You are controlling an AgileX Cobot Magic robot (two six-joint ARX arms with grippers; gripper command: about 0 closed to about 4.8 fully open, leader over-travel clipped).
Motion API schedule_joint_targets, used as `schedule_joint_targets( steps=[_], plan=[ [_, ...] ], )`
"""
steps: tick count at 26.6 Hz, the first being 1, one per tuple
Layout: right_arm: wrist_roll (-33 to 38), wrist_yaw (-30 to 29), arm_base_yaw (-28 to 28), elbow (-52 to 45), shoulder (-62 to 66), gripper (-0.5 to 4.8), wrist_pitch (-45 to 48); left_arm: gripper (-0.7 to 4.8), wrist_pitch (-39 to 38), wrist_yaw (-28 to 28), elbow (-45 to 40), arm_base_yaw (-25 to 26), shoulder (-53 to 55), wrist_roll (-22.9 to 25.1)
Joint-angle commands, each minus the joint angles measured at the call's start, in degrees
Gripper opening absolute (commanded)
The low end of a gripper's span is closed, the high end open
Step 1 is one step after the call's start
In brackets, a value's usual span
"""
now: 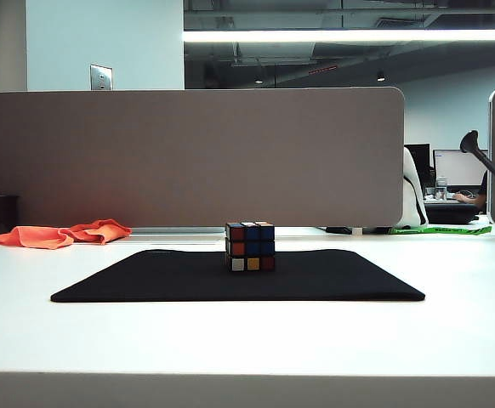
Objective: Pick up the cube on the right side of the mouse pad, then place it in the center of the mouse pad.
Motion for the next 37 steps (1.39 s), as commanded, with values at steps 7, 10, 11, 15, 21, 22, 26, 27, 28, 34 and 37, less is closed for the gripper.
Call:
schedule_joint_targets(
  steps=[7,10,11,15,21,22,26,27,28,34,37],
  plan=[
    [0.0,0.3,0.0,-0.1,-0.1,-0.05,0.9,-0.05,-0.6,0.0,0.2,0.0,0.1,-0.2],
    [0.0,0.3,0.0,-0.1,-0.1,-0.05,0.9,-0.05,-0.6,0.0,0.2,0.0,0.1,-0.2],
    [0.0,0.3,0.0,-0.1,-0.1,-0.05,0.9,-0.05,-0.6,0.0,0.2,0.0,0.1,-0.2],
    [0.0,0.3,0.0,-0.1,-0.1,-0.05,0.9,-0.05,-0.6,0.0,0.2,0.0,0.1,-0.2],
    [0.0,0.3,0.0,-0.1,-0.1,-0.05,0.9,-0.05,-0.6,0.0,0.2,0.0,0.1,-0.2],
    [0.0,0.3,0.0,-0.1,-0.1,-0.05,0.9,-0.05,-0.6,0.0,0.2,0.0,0.1,-0.2],
    [0.0,0.3,0.0,-0.1,-0.1,-0.05,0.9,-0.05,-0.6,0.0,0.2,0.0,0.1,-0.2],
    [0.0,0.3,0.0,-0.1,-0.1,-0.05,0.9,-0.05,-0.6,0.0,0.2,0.0,0.1,-0.2],
    [0.0,0.3,0.0,-0.1,-0.1,-0.05,0.9,-0.05,-0.6,0.0,0.2,0.0,0.1,-0.2],
    [0.0,0.3,0.1,-0.1,-0.1,-0.05,0.9,-0.05,-0.6,0.0,0.2,0.0,0.1,-0.2],
    [0.0,0.3,0.1,-0.1,-0.1,-0.05,0.9,-0.05,-0.6,0.0,0.2,0.0,0.1,-0.2]
  ],
)
